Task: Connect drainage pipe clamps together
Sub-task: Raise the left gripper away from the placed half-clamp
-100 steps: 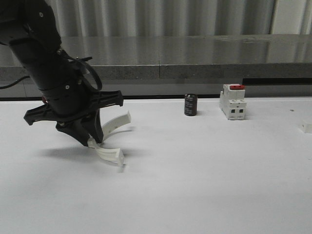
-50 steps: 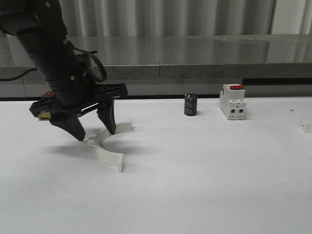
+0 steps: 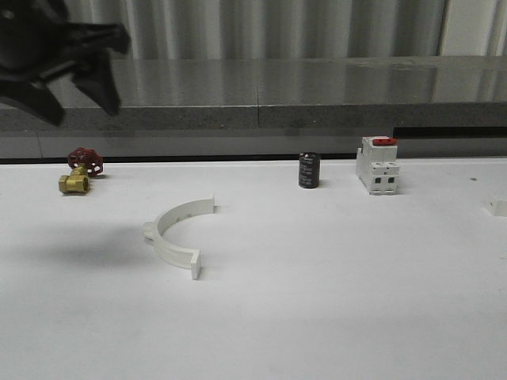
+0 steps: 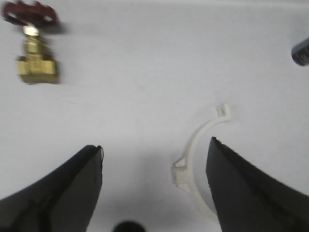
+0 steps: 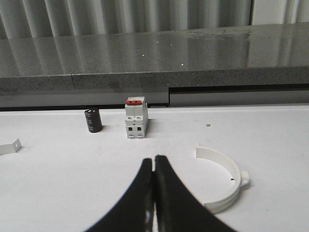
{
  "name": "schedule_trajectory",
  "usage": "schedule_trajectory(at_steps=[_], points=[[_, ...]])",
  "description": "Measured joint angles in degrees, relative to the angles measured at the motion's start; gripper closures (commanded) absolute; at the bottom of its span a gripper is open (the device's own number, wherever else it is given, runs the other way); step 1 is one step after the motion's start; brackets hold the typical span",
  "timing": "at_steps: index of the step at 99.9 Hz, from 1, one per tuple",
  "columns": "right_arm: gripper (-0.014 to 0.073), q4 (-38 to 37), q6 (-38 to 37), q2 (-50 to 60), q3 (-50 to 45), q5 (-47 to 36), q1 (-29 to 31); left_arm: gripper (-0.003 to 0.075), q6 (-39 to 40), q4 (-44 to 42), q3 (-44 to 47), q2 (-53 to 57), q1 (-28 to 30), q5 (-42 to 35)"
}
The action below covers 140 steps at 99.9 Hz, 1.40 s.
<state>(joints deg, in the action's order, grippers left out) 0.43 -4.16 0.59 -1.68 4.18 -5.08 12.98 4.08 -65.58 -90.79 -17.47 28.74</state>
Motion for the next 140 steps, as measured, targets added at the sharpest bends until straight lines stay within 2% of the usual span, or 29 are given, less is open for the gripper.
schedule_trajectory(at_steps=[32,60,77,91,110,120,140], points=[[0.0661,0.0,0.0,0.0,0.0,0.0,0.0,0.0258,-6.7,-0.6,16.8,26.6,12.2,-2.1],[0.0661,0.0,0.0,0.0,0.0,0.0,0.0,0.0262,-7.5,-0.4,30.7,48.8,12.9,-2.3],[0.0661,0.0,0.0,0.0,0.0,0.0,0.0,0.0269,-7.5,-0.3,36.7,61.8,12.9,0.8],[0.0661,0.0,0.0,0.0,0.0,-1.0,0.0,0.0370,-7.5,-0.3,40.9,69.5,12.9,3.2],[0.0661,0.0,0.0,0.0,0.0,-1.5,0.0,0.0630,-7.7,-0.4,43.6,76.2,12.9,4.4],[0.0661,0.0,0.0,0.0,0.2,-0.8,0.0,0.0738,-7.8,-1.0,43.8,77.5,12.9,4.4],[0.0661,0.0,0.0,-1.9,8.1,6.9,0.0,0.0741,-7.9,-1.4,44.0,77.8,12.9,4.0]])
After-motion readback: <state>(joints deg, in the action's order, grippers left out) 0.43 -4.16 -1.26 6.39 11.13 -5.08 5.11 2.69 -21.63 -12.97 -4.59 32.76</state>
